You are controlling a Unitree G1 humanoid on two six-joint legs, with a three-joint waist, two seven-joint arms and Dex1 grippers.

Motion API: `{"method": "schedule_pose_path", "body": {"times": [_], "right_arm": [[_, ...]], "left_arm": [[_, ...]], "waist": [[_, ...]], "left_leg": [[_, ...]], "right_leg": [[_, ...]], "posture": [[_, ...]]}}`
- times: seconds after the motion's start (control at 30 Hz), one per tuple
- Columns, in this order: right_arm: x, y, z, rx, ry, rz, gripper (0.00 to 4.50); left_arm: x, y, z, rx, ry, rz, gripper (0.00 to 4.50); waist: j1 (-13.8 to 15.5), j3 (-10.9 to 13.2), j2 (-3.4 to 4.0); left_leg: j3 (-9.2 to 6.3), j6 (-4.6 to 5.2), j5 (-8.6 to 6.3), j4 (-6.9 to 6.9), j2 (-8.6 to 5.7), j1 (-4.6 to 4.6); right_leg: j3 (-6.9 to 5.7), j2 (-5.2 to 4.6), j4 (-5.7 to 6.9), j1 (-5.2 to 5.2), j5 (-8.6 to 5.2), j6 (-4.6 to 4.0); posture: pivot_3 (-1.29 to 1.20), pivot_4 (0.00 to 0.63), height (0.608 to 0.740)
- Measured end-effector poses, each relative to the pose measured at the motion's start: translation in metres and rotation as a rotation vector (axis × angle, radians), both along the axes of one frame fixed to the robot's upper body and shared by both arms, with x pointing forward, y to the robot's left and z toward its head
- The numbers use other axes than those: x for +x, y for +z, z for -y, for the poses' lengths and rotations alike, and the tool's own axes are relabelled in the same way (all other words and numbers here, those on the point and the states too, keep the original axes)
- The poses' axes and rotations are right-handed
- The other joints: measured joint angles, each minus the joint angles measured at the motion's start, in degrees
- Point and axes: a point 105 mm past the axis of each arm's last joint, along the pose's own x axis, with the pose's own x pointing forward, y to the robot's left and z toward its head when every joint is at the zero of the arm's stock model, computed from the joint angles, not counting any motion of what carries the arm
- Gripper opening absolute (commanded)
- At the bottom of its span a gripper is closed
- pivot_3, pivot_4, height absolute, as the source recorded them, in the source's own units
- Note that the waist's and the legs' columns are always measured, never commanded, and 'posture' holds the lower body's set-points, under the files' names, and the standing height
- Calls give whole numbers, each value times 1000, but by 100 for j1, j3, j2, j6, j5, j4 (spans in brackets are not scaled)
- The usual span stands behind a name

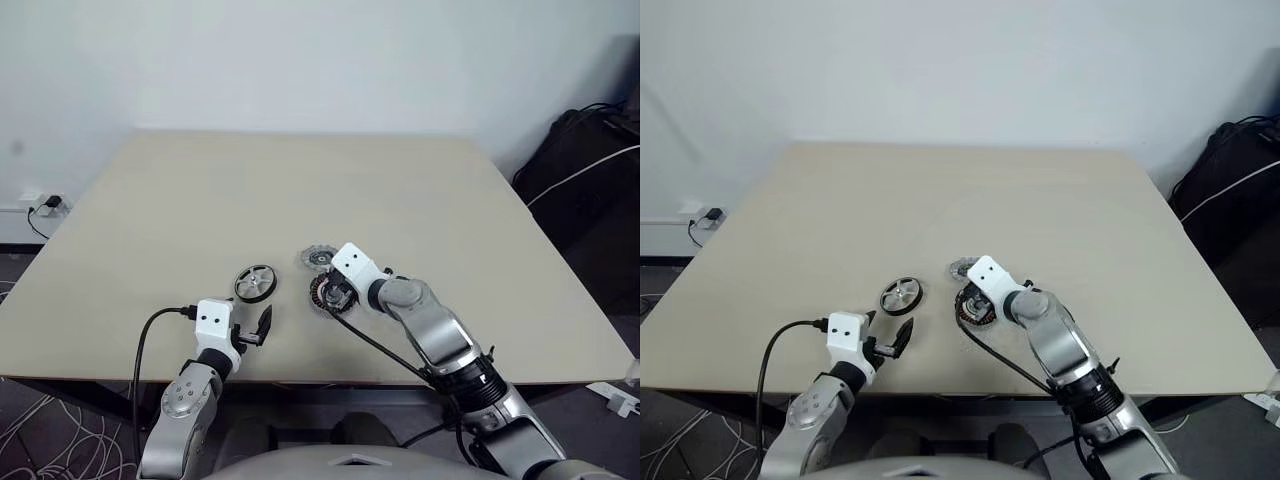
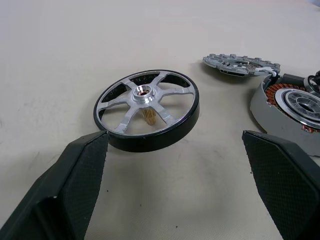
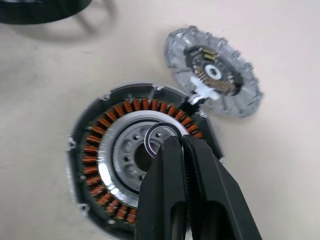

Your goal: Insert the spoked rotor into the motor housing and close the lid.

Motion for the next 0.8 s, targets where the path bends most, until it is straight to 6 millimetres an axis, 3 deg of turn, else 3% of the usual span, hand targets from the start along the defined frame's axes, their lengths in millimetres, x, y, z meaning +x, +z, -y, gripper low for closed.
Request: {"method": "schedule_pose_path", "body": {"times": [0.8], "right_arm": [[-2,-8,6,18,-7,-128,25]], "left_arm": [[-1,0,1,-4,4,-1,4500]], "waist": [[-2,2,3]], "left_leg": [[0,1,0,0,0,-1]], "right_leg": [[0,0,0,1,-2,-3]], "posture": [[0,0,740]]}}
